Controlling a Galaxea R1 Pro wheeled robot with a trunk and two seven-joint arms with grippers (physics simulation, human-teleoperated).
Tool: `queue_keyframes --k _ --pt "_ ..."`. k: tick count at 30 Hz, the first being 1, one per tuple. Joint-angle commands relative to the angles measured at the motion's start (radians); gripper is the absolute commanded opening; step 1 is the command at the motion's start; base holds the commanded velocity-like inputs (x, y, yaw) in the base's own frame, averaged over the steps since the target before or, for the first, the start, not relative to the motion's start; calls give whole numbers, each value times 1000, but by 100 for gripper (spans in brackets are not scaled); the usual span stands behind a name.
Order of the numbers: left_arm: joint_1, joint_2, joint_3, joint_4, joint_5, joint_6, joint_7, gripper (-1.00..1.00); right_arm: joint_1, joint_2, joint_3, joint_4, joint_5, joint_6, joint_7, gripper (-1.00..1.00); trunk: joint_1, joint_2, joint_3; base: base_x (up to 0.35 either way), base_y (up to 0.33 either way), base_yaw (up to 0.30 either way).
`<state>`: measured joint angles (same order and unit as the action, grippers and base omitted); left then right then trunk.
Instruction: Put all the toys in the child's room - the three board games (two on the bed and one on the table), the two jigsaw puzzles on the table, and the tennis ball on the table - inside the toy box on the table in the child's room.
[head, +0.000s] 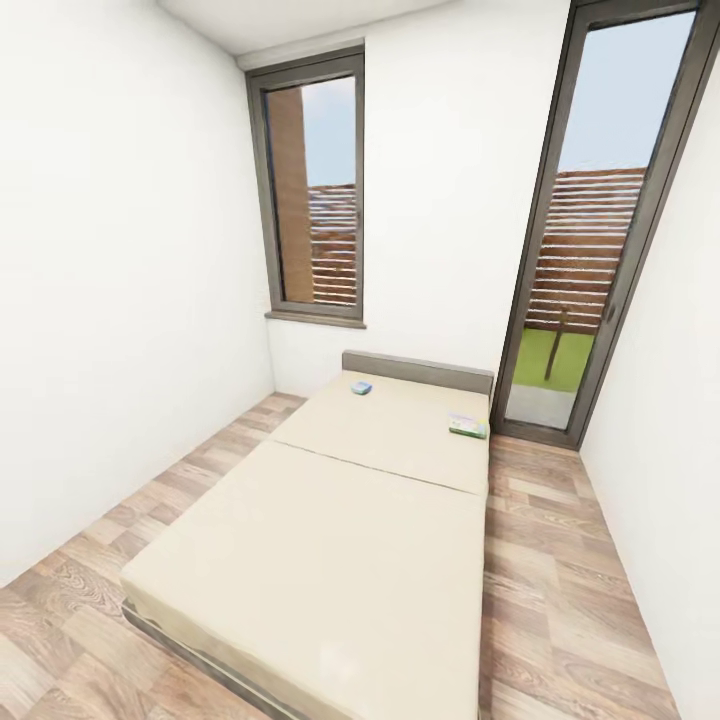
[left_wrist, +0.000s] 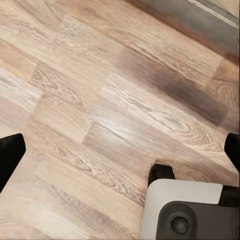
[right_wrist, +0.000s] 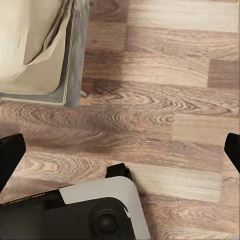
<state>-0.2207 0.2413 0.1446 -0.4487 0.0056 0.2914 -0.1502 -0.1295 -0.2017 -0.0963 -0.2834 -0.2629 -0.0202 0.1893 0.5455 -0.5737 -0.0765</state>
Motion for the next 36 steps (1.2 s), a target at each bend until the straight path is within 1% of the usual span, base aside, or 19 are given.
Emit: queue_keyframes --k 1,7,9,12,13,15,16,17,18,21,22,23,24,26,29,31,32,34,36 --pt "-2 4 13 -2 1 8 -14 100 -1 0 -10 -10 -9 -1 9 100 -4 6 1 0 0 0" --pt "-8 32 34 -18 1 11 -38 100 -2 -1 -22 -107 -18 2 12 100 -27 48 20 0 0 0" --pt "-9 45 38 -35 2 16 -43 100 7 0 -26 -175 -20 4 13 100 -34 62 26 0 0 0" --pt "-9 63 48 -63 3 41 -70 100 53 2 -37 -292 -24 13 13 100 -46 83 36 0 0 0" --pt "-9 71 63 -76 3 56 -95 100 87 3 -51 -360 -28 26 12 100 -50 90 39 0 0 0" --pt "-9 79 83 -86 2 70 -124 100 124 5 -74 -436 -31 47 12 100 -57 104 45 0 0 0" --pt "-9 88 106 -96 2 80 -156 100 159 9 -102 -518 -33 78 11 100 -61 111 48 0 0 0" --pt "-9 92 118 -101 1 84 -171 100 176 11 -116 -560 -33 97 11 100 -65 118 51 0 0 0" --pt "-9 101 142 -111 0 90 -200 100 208 15 -145 -648 -34 139 10 100 -69 125 55 0 0 0" --pt "-9 113 167 -124 0 97 -234 100 255 20 -178 -779 -34 205 7 100 -80 146 64 0 0 0" --pt "-9 121 178 -132 0 106 -251 100 285 22 -191 -862 -34 244 5 100 -84 153 67 0 0 0" --pt "-9 125 182 -137 0 113 -257 100 299 23 -196 -902 -35 262 5 100 -88 160 70 0 0 0" --pt "-9 132 187 -154 1 133 -268 100 324 25 -203 -977 -35 294 3 100 -92 167 73 0 0 0" --pt "-9 138 192 -176 1 159 -278 100 344 27 -207 -1044 -36 324 2 100 -96 174 76 0 0 0" --pt "-9 146 216 -252 2 234 -317 100 371 36 -212 -1171 -36 395 2 100 -96 174 76 0 0 0" --pt "-9 147 232 -284 2 265 -341 100 376 38 -213 -1204 -36 421 2 100 -96 174 76 0 0 0" --pt "-9 149 249 -318 1 297 -370 100 379 43 -213 -1230 -37 444 2 100 -96 174 76 0 0 0" --pt "-9 151 265 -354 1 331 -404 100 380 48 -213 -1251 -37 464 2 100 -96 174 76 0 0 0" --pt "-9 156 285 -414 -1 392 -461 100 381 55 -211 -1275 -38 493 3 100 -96 174 76 0 0 0"
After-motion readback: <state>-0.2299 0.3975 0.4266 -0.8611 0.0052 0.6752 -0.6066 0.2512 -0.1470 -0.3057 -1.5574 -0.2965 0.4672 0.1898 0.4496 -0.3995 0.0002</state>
